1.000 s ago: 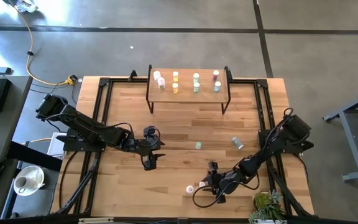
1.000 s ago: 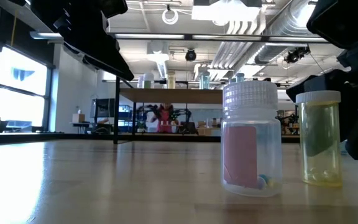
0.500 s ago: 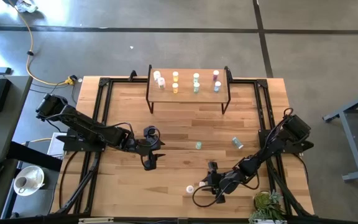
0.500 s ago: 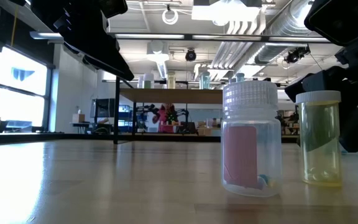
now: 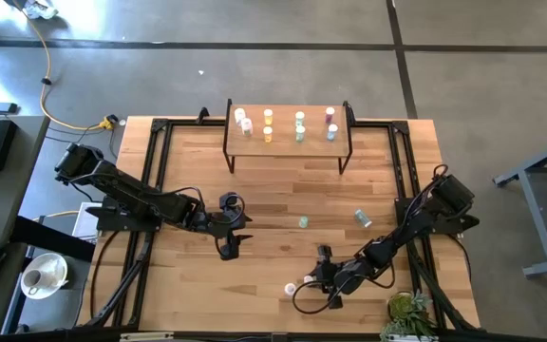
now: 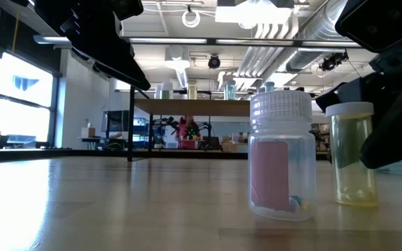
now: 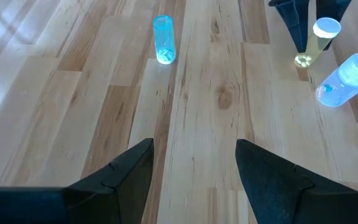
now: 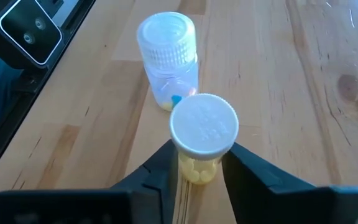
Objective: Pick and place medicine bottles onto shelf by color
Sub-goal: Put the yellow pill bottle on the shelf aligned with the other yellow pill bottles
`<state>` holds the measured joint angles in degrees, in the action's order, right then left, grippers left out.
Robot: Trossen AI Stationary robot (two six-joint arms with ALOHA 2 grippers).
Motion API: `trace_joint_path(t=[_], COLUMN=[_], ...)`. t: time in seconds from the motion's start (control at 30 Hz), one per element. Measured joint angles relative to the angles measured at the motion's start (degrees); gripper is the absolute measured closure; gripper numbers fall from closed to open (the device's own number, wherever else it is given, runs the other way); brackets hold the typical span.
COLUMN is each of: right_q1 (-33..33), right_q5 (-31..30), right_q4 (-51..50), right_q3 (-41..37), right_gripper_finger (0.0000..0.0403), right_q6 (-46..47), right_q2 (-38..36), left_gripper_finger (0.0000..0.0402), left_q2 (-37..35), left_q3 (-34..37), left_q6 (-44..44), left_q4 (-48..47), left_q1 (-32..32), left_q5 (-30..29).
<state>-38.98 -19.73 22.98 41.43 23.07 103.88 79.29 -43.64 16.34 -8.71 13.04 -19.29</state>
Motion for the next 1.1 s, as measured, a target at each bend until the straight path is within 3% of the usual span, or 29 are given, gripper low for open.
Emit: trace_joint_path(t=[0.4,0.67,0.9,1.1], right_q1=[0.58,3.89,8.96,14.84], right_q5=[0.2,-0.15,-1.26,2.06], right_q4=[-0.01,-1.11,-2.31,-3.05], right_q3=[0.52,0.52,0.55,0.57], right_gripper_finger=[0.0318,0.0319,0.0319,0.0319], right_q6=[-0.64,-2.38,-7.21,-10.9], right_q2=[-0.49,-5.44,-11.28,-16.88], left_gripper_finger=[0.0186,0.0186,0.0186,0.0186], left_q2=[0.0,0.0,-0.02,-0.02], left_q3=[0.0,-0.04,-0.09,-0.11], left_q6=[0.0,-1.93,-5.88,-6.04], left_q4=[0.06,3.8,8.32,11.04], left_q1=[0.02,-1.2,-2.73,-3.76], left_q5=[0.0,1.77,2.38,2.38])
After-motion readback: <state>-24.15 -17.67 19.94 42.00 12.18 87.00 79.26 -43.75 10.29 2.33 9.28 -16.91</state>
